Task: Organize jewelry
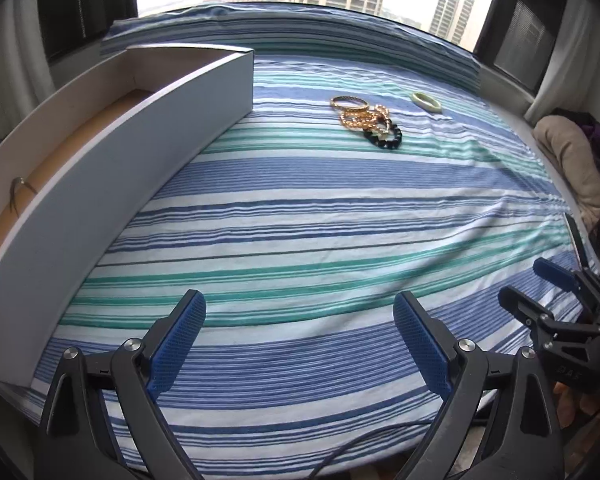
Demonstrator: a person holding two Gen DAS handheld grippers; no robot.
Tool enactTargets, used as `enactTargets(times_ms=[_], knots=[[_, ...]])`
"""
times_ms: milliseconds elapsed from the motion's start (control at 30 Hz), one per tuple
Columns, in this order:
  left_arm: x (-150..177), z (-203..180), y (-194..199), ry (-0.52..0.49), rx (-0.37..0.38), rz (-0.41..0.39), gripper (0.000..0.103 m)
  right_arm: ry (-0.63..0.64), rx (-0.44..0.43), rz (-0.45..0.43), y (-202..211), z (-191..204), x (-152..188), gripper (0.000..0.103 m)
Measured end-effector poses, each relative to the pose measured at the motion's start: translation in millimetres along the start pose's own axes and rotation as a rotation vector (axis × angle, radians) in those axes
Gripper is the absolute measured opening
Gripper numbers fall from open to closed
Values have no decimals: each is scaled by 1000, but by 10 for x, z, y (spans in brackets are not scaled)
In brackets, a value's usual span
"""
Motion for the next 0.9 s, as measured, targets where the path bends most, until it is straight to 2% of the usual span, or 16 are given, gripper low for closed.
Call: enactTargets(times_ms=[133,233,333,567,733,767,800,867,900], knots=[[-19,17,-177,10,9,39,95,-12,-2,29,-101,-42,53,80],[-155,-8,-316,10,28,56,95,-22,-6,40,-152,-72,71,80],[-445,-75,-437,-8,57,46,95,-31,-16,45,-186,-95,74,80],[-1311,-344,-906,-118,121,37,94,-60,-39,56,-269,-160,85,80],[-1808,-617,-1391,-240,118,54,79,-80,-54,68,-317,-221,120,80],[-1898,-654,-1495,-260,111,52,72,-83,-55,70,-334,-243,123,80],[-1986,-679,-1595,-271,93,47,62,-87,-56,72,-344,-261,129,80],[-2132,-704,-1806,-266,69,54,53,-95,-59,77,-365,-300,143,80],[-2184,-726,-1908,-256,74,61,52,-98,-60,78,-371,-318,151,80]])
Point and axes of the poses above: each gripper's, at about its wrist camera, not at the fingertips, and y roughly against the way its jaws point, z to its left, x to its underside, the point moved 7 cm from there along -y, roughly the way its jaws point, and after that the axes turned 7 degrees about x, right-handed, at the moved point
